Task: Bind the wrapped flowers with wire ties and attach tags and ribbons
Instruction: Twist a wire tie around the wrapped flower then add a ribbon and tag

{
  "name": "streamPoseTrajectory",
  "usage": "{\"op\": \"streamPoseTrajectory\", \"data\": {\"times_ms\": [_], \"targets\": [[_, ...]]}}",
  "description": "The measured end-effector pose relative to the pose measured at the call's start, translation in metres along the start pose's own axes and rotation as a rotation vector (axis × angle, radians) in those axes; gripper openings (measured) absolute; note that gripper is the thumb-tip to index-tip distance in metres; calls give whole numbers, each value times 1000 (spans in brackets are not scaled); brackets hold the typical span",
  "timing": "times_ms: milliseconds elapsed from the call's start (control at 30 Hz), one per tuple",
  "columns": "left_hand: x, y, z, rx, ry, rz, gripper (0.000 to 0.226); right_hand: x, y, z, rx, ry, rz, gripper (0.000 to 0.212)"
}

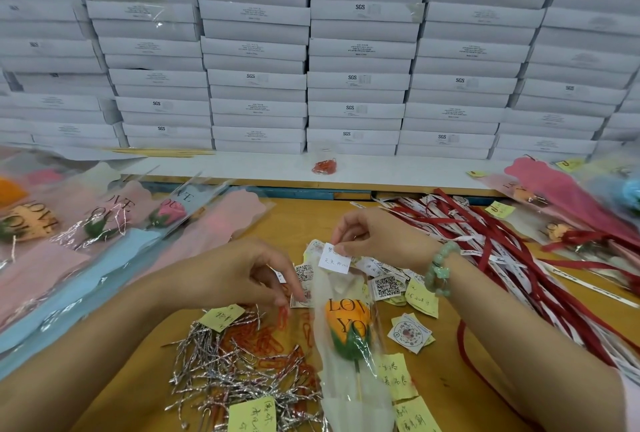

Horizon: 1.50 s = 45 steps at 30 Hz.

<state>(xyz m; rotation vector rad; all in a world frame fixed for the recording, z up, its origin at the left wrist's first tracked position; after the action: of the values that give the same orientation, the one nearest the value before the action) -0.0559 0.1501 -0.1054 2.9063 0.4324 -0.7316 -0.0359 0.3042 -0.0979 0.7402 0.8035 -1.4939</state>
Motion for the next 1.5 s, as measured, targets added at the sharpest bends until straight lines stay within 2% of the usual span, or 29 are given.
{"op": "streamPoseTrajectory", "data": {"times_ms": [267,367,500,733,933,1000,1100,1267,1367,1500], "targets": [[7,-1,-13,94,-141,-2,12,0,-1,0,-8,7,0,9],[29,-5,-16,138,-297,65,15,0,-1,0,-11,11,-1,8],[48,-9,-14,140,-394,132,13,-1,0,-1,-5,-2,5,8],[49,-9,-16,142,-558,136,11,-2,0,-1,-11,-12,5,9],[21,-5,-12,96,-562,12,9,-3,0,0,-14,-19,-5,10],[5,-3,-10,75,-497,-56,16,-3,0,-1,-11,-27,-10,10],[-18,0,-10,77,-383,-224,27,-3,-1,-1,-9,-56,-27,9],[-47,3,-22,135,-233,-476,27,-4,-1,2,-26,-91,-72,11],[-51,-5,-38,161,-232,-509,26,-5,-1,5,-34,-92,-107,11],[-41,-29,-51,134,-258,-442,22,-4,-1,9,-50,-111,-128,14]]}}
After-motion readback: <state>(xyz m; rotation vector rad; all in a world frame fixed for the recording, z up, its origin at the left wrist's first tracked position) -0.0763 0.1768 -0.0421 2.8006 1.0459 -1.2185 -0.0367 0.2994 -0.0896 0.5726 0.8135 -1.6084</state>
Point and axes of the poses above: each hand's wrist, its own y-axis away from the middle knuckle, its own x-axis out of the palm, z = x × y, the point moved 9 cm from there along -y, towards the middle knuckle, and after that the axes turned 11 degrees about y, right-handed, at the moved point
